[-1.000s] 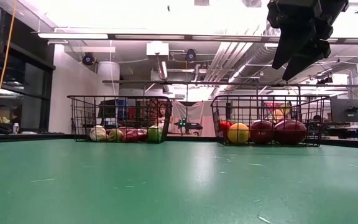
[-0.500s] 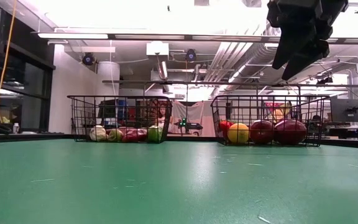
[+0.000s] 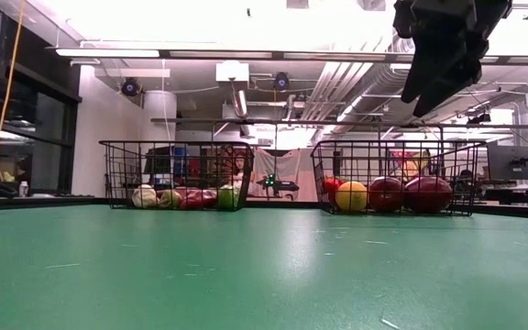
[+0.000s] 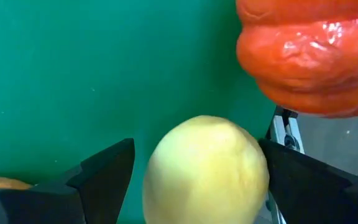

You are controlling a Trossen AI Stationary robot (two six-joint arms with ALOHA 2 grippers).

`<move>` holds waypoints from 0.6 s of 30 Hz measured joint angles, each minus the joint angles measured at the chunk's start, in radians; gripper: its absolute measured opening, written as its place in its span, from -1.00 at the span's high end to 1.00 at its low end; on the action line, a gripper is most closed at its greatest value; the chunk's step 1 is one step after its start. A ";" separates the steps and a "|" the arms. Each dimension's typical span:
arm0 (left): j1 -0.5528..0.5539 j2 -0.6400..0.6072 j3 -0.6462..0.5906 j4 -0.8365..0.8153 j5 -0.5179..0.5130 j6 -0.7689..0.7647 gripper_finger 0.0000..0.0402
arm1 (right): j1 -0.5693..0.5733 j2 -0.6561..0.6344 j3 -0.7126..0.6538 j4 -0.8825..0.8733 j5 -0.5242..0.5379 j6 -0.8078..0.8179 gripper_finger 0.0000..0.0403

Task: Sort produce into baskets
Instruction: Put the yellow lemon into the right wire basket

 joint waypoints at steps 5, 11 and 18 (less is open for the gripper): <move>0.000 0.000 -0.054 0.017 0.032 0.006 -0.64 | 0.000 0.000 0.000 -0.005 0.011 -0.008 -0.47; 0.003 -0.003 -0.080 0.026 0.064 0.009 -0.64 | 0.000 0.000 0.000 -0.005 0.016 -0.032 -0.47; 0.041 -0.006 -0.081 0.028 0.136 0.009 -0.28 | 0.000 0.000 0.000 -0.004 0.037 -0.033 -0.47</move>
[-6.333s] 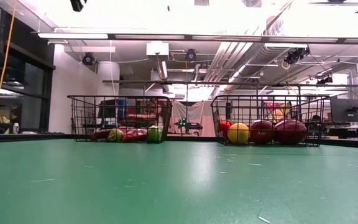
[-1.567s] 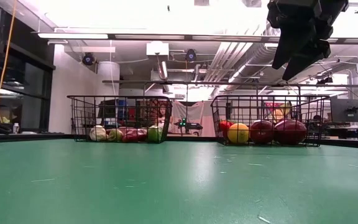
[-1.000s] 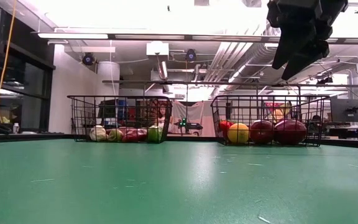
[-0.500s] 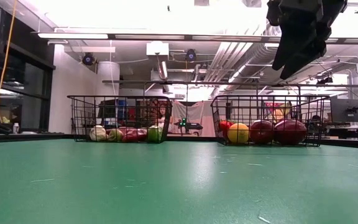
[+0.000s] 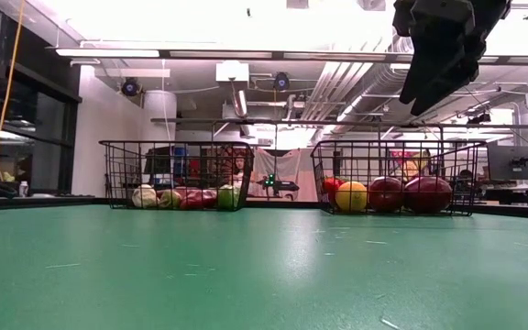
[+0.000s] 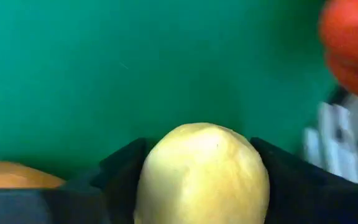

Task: Sort produce into baskets
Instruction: Put the yellow lemon into the right wire basket

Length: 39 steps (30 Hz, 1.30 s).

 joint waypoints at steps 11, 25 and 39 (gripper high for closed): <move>0.168 -0.302 0.074 0.055 -0.079 0.192 -0.09 | 0.014 0.000 0.037 0.039 -0.036 -0.001 -0.47; 0.888 -0.439 0.074 0.244 -0.584 0.929 -0.15 | 0.011 0.000 0.136 0.398 0.381 -0.026 -0.47; 1.268 -0.037 0.079 1.156 -0.286 0.984 -0.29 | 0.011 0.000 0.142 0.924 0.541 -0.195 -0.47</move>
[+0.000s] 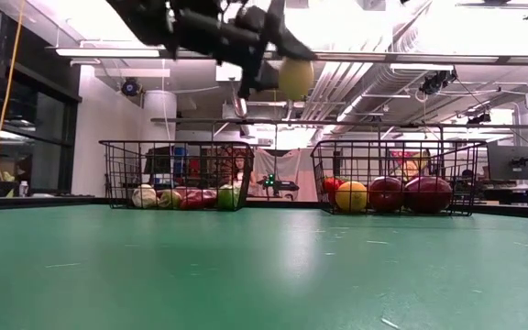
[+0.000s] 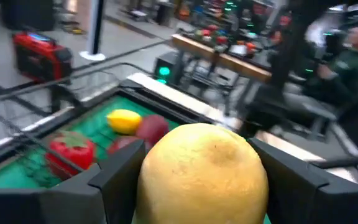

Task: Sort produce into baskets
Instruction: Put the yellow lemon into the right wire basket, then put the orange pumpkin into the left wire basket

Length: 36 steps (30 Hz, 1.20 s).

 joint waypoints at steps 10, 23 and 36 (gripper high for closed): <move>0.120 0.274 0.431 -0.250 0.065 -0.006 -0.29 | -0.015 -0.054 0.000 0.101 -0.001 -0.254 -0.47; 0.153 0.440 0.646 -0.338 0.051 0.034 -0.29 | -0.019 -0.184 0.000 0.006 -0.058 -0.408 -0.47; 0.154 0.459 0.646 -0.323 0.059 0.072 -0.73 | -0.020 -0.225 0.000 -0.095 -0.077 -0.408 -0.47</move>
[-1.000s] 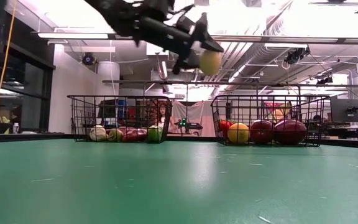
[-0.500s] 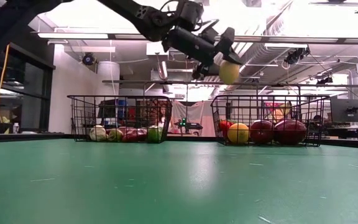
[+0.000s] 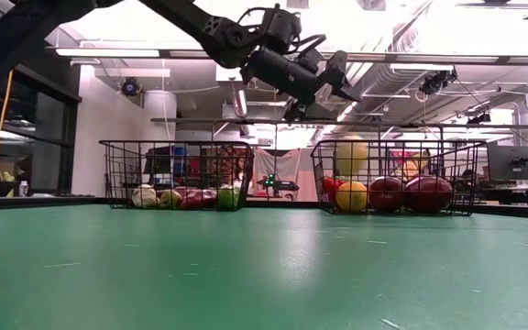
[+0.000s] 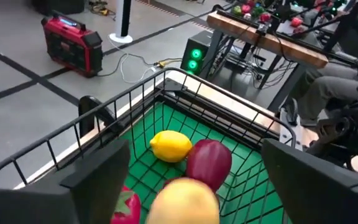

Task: Sort produce into baskets
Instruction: Put the orange pumpkin into the left wire basket

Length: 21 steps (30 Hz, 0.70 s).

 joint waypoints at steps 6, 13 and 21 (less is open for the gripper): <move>-0.013 -0.013 0.000 -0.077 0.037 -0.033 -0.98 | 0.000 0.000 0.000 0.000 -0.010 -0.025 -0.47; -0.019 -0.083 -0.003 -0.298 0.298 -0.086 -0.98 | 0.000 -0.003 0.000 -0.045 -0.010 -0.021 -0.47; -0.194 -0.135 -0.004 -0.660 0.357 0.066 -0.98 | 0.002 -0.004 -0.001 -0.230 -0.010 0.100 -0.47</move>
